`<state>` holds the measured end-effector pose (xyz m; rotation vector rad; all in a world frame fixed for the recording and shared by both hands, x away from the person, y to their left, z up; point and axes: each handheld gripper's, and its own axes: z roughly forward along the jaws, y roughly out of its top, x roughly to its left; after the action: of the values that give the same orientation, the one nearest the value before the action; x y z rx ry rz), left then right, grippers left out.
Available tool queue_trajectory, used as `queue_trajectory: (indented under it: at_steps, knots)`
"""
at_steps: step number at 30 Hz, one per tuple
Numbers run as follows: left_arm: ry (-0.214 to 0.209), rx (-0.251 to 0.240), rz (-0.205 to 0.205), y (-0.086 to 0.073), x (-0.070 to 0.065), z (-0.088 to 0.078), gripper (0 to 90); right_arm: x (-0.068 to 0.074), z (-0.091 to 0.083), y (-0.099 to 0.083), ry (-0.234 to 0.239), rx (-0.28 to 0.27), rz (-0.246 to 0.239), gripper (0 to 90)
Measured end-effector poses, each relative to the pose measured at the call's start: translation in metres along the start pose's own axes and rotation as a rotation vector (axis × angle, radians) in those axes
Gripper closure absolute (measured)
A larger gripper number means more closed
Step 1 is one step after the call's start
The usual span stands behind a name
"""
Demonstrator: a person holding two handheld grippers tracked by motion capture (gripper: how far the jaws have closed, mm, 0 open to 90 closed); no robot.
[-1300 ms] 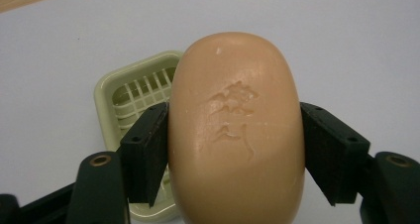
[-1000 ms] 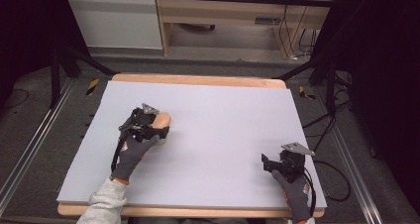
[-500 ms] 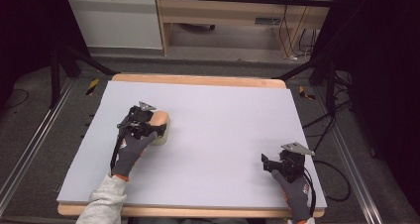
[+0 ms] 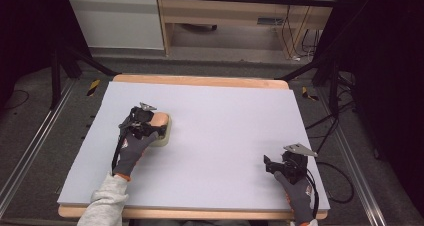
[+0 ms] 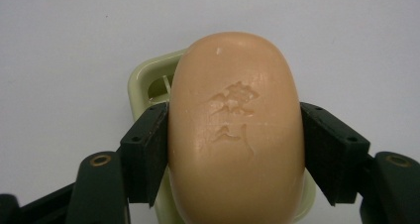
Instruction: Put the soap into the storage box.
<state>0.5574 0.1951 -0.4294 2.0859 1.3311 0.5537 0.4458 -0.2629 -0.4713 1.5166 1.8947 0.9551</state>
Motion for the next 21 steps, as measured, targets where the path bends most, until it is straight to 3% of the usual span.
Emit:
queue_trajectory:
  at_steps: [21]
  knots:
    - [0.015,0.023,-0.019,-0.004,0.004,0.012,31.6,0.0,0.0,0.0,-0.002,-0.001,-0.004,8.4]
